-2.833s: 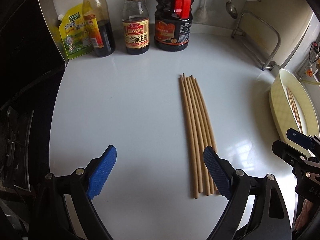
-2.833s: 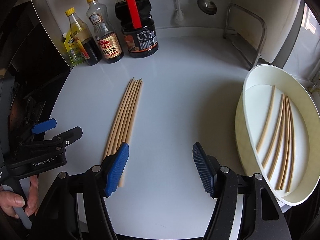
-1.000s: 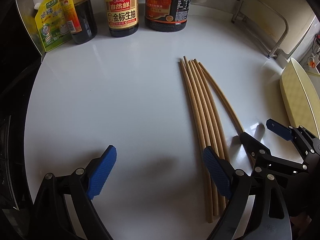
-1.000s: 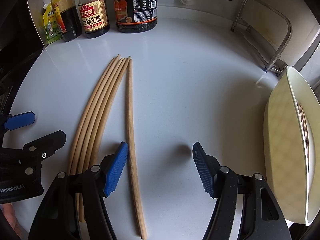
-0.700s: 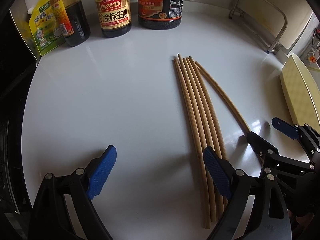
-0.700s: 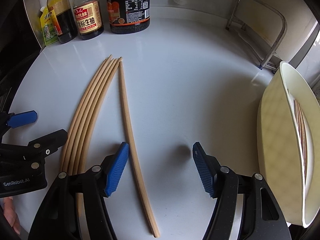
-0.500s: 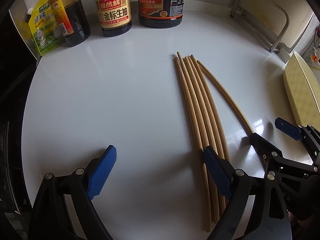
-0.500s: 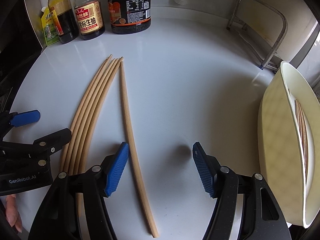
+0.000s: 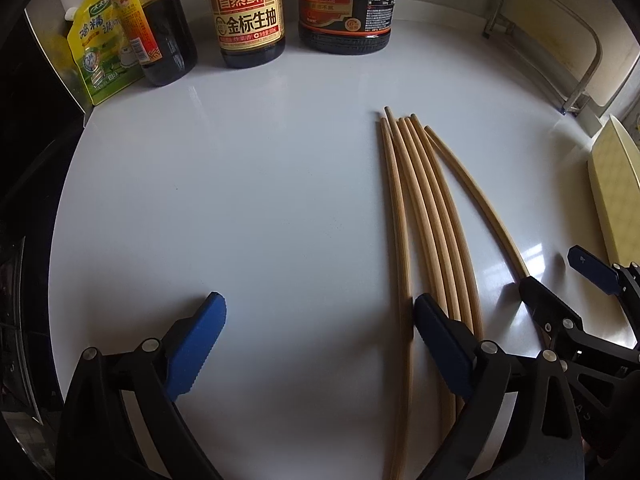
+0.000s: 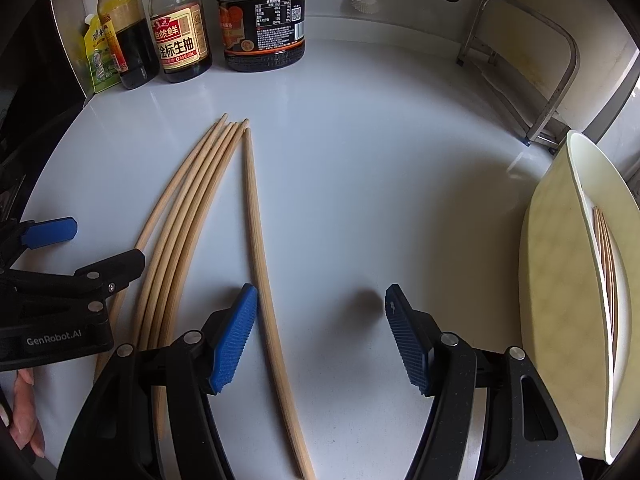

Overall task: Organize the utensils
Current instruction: 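Close the right gripper on its chopstick while the left gripper grips another, then carry the chopstick with the right gripper while the left gripper carries its own to the basin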

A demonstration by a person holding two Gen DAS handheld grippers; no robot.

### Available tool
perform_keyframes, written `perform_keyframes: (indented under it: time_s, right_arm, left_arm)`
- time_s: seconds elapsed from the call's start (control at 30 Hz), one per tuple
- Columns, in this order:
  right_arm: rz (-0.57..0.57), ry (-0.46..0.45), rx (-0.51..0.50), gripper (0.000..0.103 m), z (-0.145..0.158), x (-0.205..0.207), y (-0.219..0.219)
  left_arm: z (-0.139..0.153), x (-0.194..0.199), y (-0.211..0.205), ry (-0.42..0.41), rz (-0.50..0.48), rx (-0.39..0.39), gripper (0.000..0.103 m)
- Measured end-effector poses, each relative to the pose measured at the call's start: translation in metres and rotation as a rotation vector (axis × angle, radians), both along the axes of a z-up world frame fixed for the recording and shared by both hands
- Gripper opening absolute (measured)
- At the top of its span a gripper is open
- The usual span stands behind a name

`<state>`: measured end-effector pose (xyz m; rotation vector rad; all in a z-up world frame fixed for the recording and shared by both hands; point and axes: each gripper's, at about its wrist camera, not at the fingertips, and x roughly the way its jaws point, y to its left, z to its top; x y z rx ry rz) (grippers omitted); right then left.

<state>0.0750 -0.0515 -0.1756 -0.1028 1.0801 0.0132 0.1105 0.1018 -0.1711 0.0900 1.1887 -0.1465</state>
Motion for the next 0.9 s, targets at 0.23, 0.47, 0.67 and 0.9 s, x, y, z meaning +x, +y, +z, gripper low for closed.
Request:
perform_keyframes:
  time_s: [0.23, 0.47, 0.67, 0.9]
  right_arm:
    - [0.047, -0.020, -0.019, 0.063, -0.001, 0.003, 0.009]
    - [0.112, -0.008, 0.004, 0.026, 0.000, 0.001, 0.021]
    - [0.141, 0.009, 0.028, 0.007, 0.001, -0.001, 0.031]
    - [0.059, 0.008, 0.165, 0.007, 0.018, -0.010, 0.014]
  left_arm:
    - [0.003, 0.002, -0.006, -0.031, -0.019, -0.003, 0.075]
    - [0.011, -0.006, -0.015, -0.048, -0.061, -0.025, 0.018]
    - [0.012, -0.006, -0.009, -0.013, -0.050, -0.062, 0.007]
    - [0.019, -0.018, 0.005, 0.021, -0.036, -0.072, 0.007]
